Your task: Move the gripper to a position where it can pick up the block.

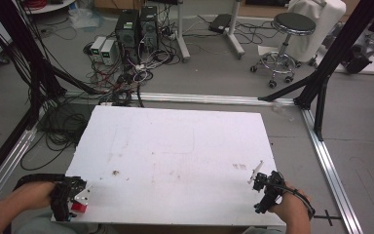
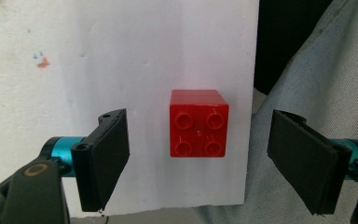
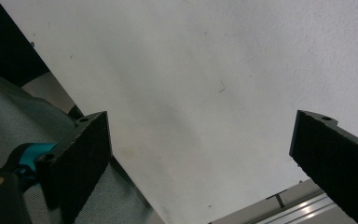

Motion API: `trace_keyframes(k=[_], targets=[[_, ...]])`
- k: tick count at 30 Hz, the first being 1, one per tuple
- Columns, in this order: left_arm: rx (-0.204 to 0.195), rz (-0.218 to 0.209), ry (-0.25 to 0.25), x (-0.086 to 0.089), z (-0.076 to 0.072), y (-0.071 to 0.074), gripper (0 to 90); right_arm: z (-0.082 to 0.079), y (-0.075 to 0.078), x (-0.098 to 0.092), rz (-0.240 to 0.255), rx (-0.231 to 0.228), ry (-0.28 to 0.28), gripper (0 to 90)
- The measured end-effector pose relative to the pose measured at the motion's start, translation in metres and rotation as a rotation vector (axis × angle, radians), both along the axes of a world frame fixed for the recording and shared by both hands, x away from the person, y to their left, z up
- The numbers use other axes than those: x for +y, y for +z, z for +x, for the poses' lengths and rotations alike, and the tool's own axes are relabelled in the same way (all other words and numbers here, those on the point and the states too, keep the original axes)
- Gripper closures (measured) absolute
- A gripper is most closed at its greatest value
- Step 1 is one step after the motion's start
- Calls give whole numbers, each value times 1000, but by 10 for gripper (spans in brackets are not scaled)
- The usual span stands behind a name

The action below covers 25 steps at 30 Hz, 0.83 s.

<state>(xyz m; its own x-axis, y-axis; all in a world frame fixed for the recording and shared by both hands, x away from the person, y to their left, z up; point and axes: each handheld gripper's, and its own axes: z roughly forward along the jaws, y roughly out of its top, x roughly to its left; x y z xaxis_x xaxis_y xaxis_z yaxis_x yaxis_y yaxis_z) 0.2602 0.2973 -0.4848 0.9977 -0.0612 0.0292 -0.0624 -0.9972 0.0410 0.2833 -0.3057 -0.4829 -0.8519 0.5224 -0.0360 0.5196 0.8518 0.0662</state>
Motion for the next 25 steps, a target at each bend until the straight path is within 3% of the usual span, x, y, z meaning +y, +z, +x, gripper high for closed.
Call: trace_keyframes(k=[16, 25], targets=[[19, 16, -8, 5, 0, -21, 212, 0, -1, 0, 2, 2, -4, 48], [26, 17, 0, 6, 0, -22, 212, 0, -1, 0, 4, 0, 4, 48]])
